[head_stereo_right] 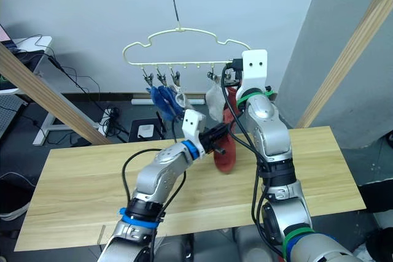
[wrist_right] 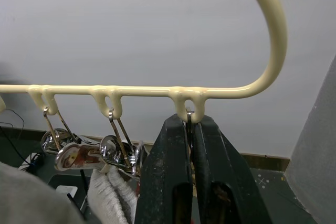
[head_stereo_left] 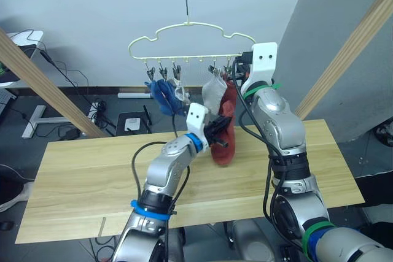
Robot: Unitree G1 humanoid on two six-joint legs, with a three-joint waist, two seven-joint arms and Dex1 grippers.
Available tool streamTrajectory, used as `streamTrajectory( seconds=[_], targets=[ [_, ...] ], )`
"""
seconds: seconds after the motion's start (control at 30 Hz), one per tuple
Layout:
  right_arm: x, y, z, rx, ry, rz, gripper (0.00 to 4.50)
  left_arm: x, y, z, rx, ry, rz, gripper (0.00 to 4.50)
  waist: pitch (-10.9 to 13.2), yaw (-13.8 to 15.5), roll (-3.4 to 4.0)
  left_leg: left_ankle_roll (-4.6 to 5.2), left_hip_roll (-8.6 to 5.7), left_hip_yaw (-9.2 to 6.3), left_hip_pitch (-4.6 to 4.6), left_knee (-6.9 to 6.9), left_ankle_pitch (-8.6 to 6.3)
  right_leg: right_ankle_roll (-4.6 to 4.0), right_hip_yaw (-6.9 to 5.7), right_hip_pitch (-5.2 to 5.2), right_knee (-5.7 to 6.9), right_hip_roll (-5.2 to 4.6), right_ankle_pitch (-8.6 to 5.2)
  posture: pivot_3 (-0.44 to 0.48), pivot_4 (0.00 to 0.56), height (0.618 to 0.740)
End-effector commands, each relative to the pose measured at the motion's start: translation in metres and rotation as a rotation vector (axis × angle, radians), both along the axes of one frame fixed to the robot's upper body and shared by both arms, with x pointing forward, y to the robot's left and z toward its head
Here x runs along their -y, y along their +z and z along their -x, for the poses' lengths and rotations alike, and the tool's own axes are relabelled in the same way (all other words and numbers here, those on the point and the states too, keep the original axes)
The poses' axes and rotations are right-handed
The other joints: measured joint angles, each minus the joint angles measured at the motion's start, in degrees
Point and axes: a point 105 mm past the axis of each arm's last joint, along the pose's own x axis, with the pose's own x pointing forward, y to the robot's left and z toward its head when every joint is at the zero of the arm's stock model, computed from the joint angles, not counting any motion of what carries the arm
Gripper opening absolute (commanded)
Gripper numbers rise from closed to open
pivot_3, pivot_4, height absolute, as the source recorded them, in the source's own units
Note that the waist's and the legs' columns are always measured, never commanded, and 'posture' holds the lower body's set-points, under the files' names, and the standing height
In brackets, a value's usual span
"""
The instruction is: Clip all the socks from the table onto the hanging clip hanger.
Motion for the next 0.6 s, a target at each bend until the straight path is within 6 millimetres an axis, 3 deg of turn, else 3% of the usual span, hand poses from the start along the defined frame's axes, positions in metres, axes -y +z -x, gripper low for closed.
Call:
streamTrajectory(
  seconds=[0.03, 0.27, 0.6],
  targets=[
    [-0.004, 0.027, 0.007, 0.088, 0.019, -0.024, 0.00, 0.018, 0.019, -0.008, 0.067, -0.004, 0.044, 0.03, 0.0, 0.0, 0.00, 0.00, -0.01, 0.00, -0.02, 0.00, 0.00, 0.00, 0.00, -0.01, 0.00, 0.00, 0.00, -0.243, 0.235, 0.740],
    [-0.003, 0.027, 0.009, 0.090, 0.015, -0.025, 0.00, 0.031, 0.035, -0.025, 0.105, 0.012, 0.093, 0.03, 0.0, -0.3, 0.00, 0.00, 0.00, 0.01, -0.02, -0.01, 0.00, 0.01, 0.00, -0.02, -0.02, 0.01, 0.00, -0.254, 0.236, 0.740],
    [-0.002, 0.026, 0.010, 0.085, 0.011, -0.024, 0.00, 0.028, 0.043, -0.036, 0.120, 0.041, 0.121, 0.03, 0.0, -0.8, 0.00, 0.00, 0.00, 0.01, -0.03, -0.01, 0.00, 0.03, 0.00, -0.02, -0.03, 0.01, -0.01, -0.258, 0.237, 0.740]
  ],
)
